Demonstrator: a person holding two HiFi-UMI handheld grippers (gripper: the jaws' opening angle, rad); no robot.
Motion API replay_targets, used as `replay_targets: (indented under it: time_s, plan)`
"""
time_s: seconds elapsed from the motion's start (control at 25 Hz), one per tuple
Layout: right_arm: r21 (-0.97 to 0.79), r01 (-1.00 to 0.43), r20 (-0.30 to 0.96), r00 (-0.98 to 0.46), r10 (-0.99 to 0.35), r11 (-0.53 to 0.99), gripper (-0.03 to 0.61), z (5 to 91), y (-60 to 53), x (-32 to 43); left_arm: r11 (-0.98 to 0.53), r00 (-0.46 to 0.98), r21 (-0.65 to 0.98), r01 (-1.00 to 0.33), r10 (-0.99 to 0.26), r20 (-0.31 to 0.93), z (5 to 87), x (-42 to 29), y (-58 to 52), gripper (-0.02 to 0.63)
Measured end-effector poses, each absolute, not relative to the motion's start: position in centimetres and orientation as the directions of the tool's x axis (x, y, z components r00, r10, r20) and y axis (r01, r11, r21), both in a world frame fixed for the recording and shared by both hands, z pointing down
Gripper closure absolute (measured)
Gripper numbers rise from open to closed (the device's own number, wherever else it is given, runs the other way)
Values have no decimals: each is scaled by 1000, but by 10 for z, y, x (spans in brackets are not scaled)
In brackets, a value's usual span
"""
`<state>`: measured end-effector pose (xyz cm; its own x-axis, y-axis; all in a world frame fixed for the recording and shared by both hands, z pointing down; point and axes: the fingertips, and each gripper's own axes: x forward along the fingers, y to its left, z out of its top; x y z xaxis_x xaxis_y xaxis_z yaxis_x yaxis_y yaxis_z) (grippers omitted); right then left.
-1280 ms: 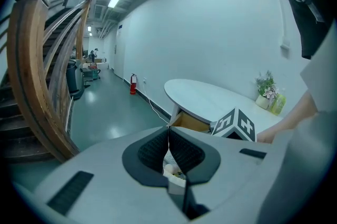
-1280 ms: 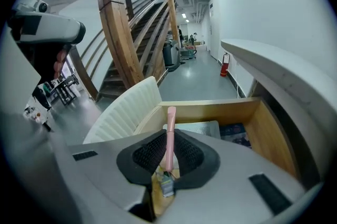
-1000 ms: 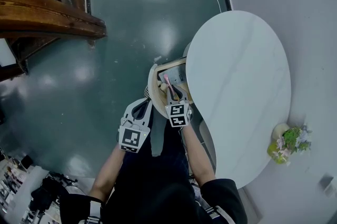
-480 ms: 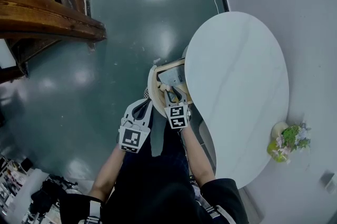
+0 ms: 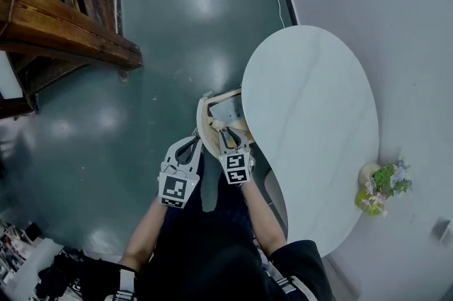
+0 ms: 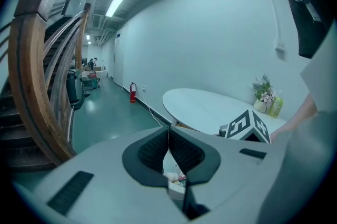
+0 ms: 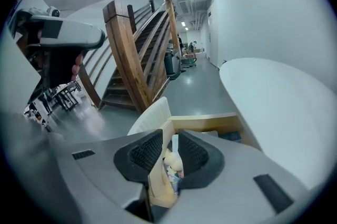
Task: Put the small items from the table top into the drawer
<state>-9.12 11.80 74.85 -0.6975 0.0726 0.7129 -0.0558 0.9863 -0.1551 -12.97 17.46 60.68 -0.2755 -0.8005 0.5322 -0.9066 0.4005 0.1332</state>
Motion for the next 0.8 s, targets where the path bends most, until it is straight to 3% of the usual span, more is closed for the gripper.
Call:
replay_targets:
  time_s: [0.36,0.8]
  plan:
    - [-123,-100,625,-781,-1,987,474,663,95,-81,369,-283,107,-923,-843,457,551,-121,161,594]
    - [-67,-208,448,-880,-157,976,521,548,60,-58,266,-234,47,-963,-907,351,482,-98,125,594]
